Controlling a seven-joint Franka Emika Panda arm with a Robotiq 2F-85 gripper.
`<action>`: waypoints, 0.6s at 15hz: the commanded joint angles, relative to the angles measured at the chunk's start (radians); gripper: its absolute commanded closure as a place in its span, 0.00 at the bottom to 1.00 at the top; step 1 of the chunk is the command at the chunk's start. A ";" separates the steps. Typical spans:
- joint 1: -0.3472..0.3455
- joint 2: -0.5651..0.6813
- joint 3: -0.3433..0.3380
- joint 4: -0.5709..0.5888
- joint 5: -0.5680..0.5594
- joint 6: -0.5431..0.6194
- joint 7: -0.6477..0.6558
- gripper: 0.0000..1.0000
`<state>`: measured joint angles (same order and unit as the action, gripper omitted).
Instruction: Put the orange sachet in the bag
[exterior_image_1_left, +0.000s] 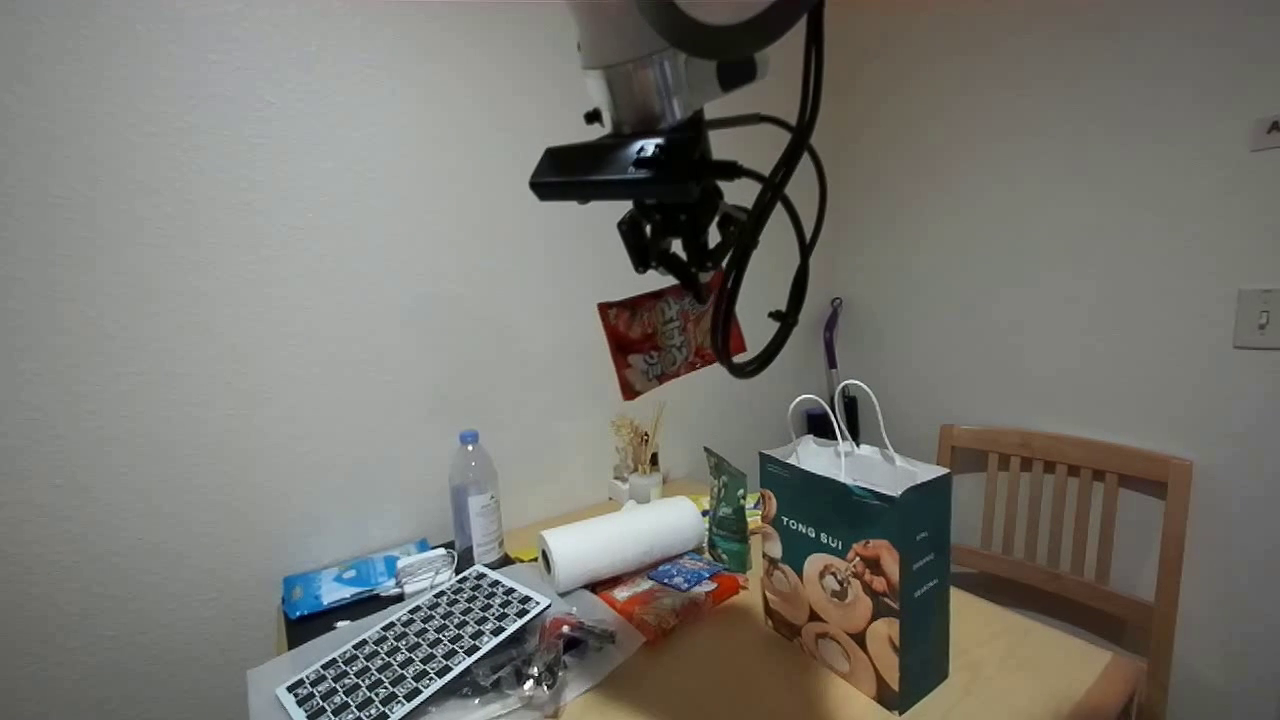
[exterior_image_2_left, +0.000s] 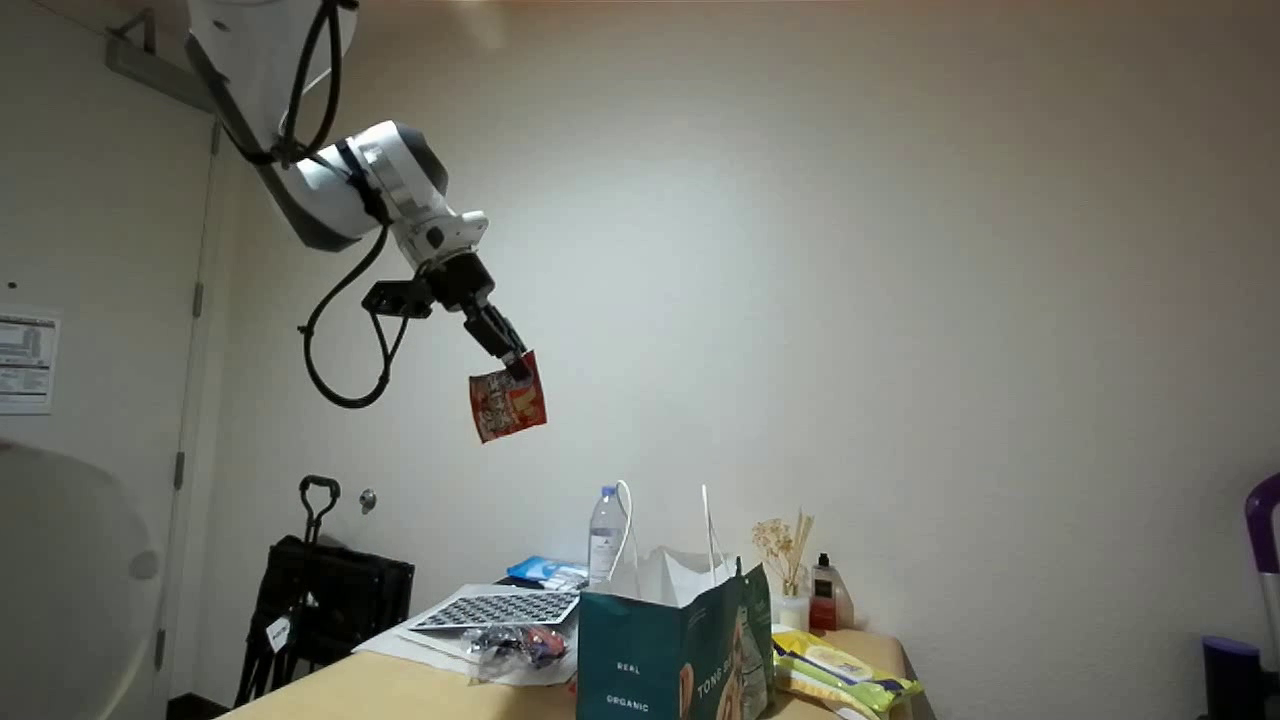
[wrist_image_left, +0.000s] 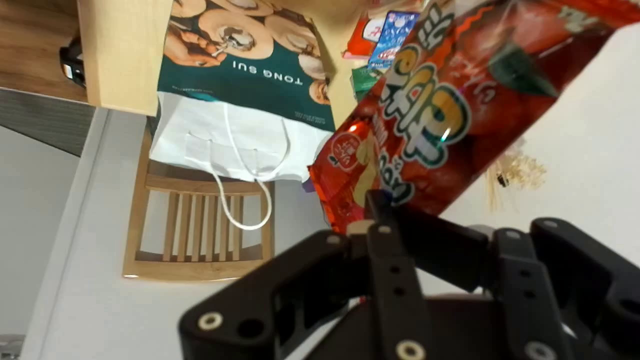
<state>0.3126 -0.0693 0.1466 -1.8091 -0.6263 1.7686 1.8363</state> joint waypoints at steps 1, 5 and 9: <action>-0.088 -0.168 0.008 -0.145 0.050 0.017 0.113 0.99; -0.173 -0.312 0.000 -0.317 0.117 0.032 0.238 0.99; -0.211 -0.298 0.023 -0.307 0.125 0.009 0.226 0.97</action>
<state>0.1374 -0.3669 0.1391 -2.1187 -0.5128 1.7741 2.0716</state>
